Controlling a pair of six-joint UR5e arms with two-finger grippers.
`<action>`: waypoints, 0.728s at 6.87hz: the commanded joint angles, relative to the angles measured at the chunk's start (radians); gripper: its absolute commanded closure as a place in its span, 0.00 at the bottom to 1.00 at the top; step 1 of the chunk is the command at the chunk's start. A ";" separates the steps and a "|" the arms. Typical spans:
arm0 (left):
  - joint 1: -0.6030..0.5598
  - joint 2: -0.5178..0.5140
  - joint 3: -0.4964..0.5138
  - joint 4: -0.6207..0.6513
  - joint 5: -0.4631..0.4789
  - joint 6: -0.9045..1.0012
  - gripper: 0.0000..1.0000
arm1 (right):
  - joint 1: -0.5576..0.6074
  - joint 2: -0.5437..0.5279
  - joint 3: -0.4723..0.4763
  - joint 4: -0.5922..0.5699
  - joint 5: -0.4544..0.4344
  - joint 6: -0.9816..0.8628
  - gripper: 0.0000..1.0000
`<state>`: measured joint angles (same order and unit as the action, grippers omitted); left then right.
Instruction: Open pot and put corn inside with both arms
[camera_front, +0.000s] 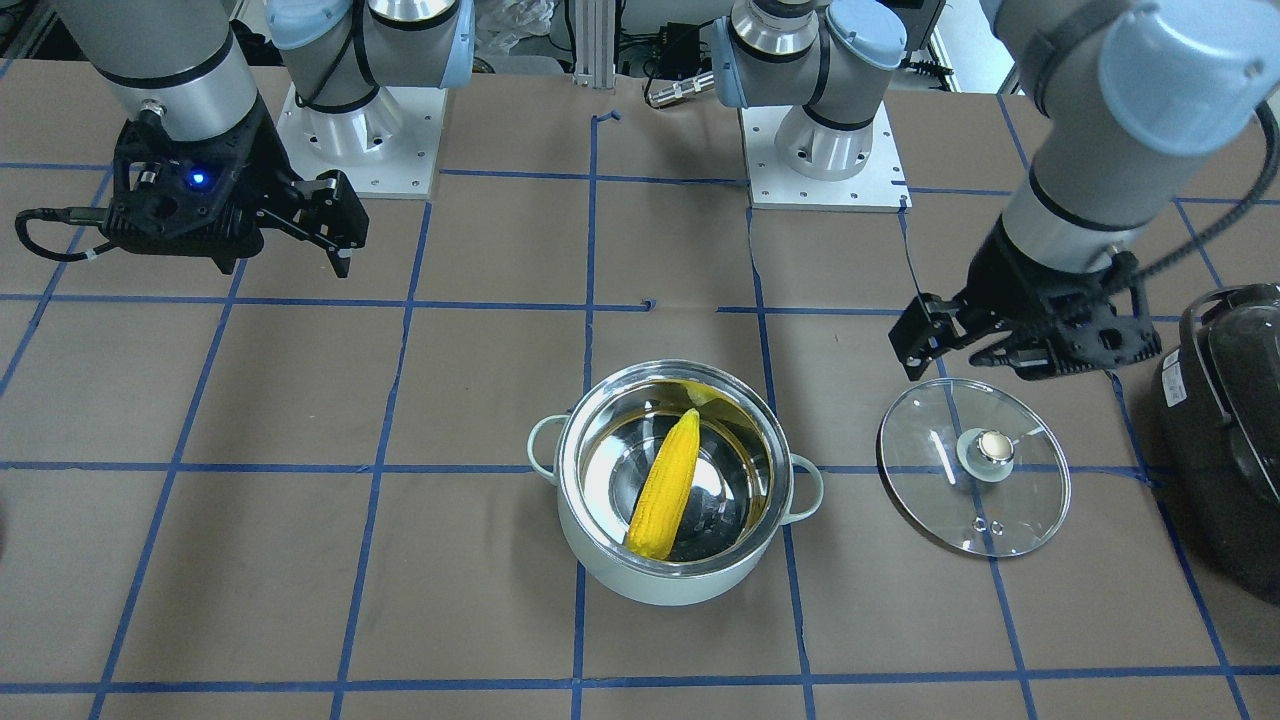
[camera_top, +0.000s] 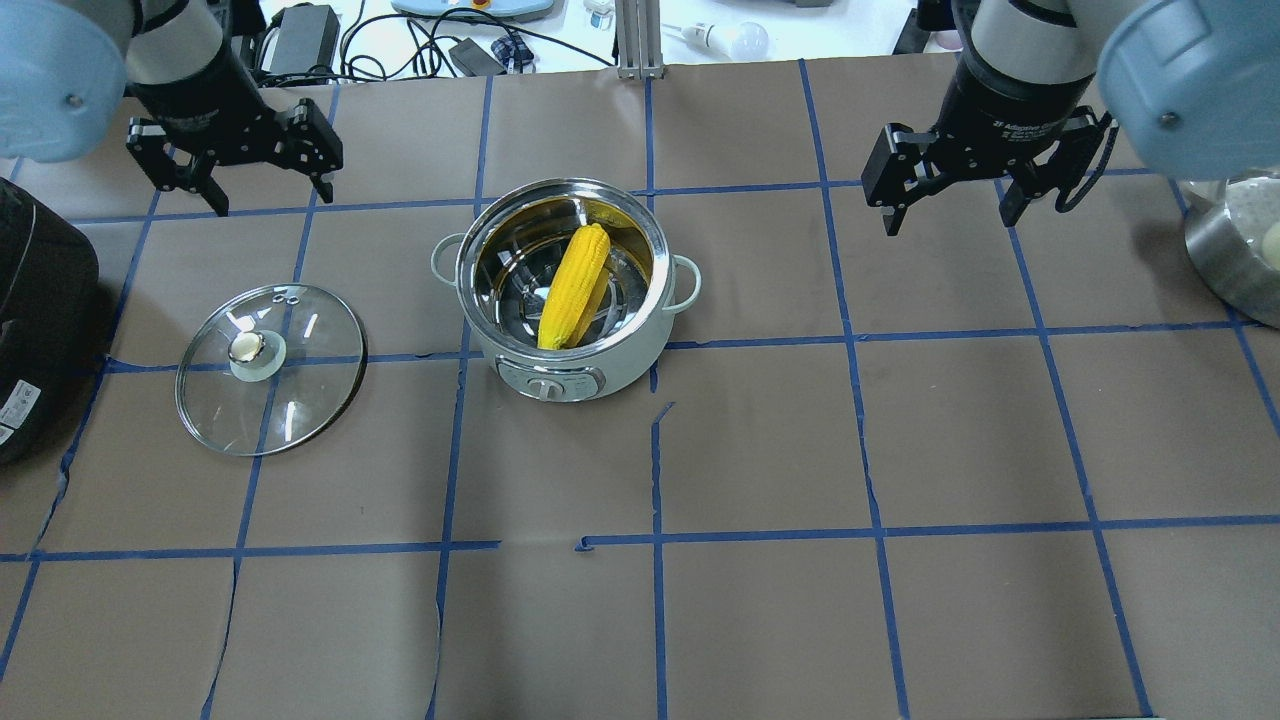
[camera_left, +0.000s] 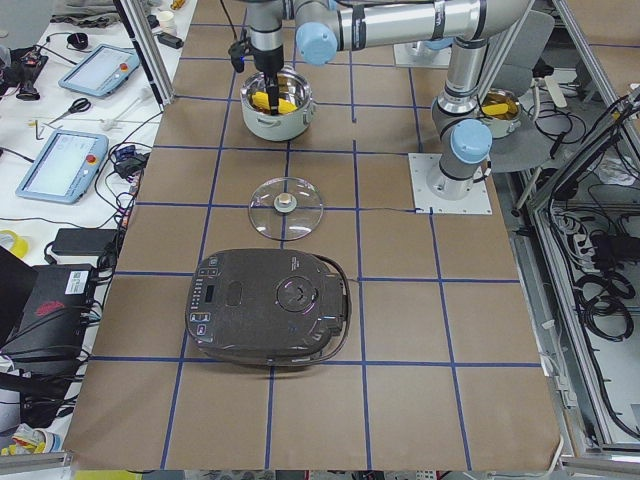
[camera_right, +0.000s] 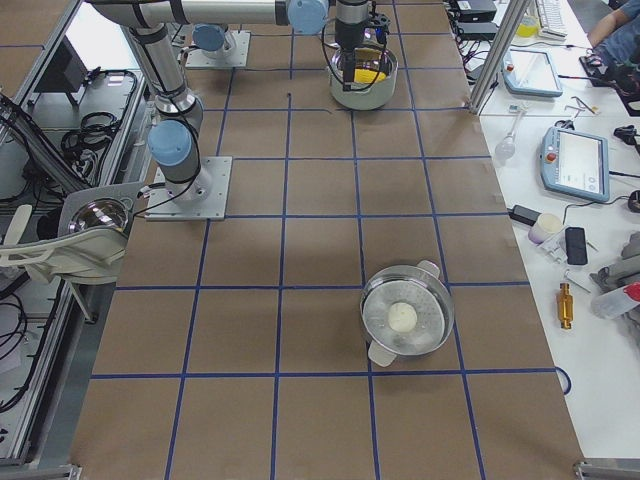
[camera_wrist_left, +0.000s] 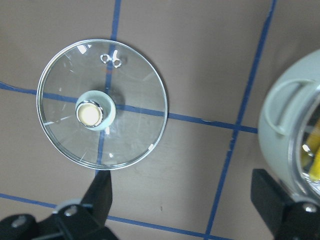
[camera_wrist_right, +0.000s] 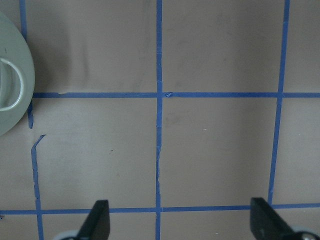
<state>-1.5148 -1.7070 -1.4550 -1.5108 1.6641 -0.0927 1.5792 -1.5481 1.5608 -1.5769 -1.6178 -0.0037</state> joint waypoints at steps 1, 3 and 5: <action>-0.090 0.102 -0.002 -0.034 -0.010 -0.033 0.00 | -0.004 0.003 0.001 -0.006 -0.010 -0.059 0.00; -0.100 0.161 -0.054 -0.025 -0.017 -0.009 0.00 | -0.004 0.003 0.002 -0.003 -0.010 -0.076 0.00; -0.099 0.164 -0.068 0.018 -0.068 -0.001 0.00 | -0.004 -0.001 0.001 -0.008 -0.004 -0.064 0.00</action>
<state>-1.6121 -1.5468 -1.5100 -1.5175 1.6276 -0.0964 1.5755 -1.5473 1.5628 -1.5808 -1.6260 -0.0708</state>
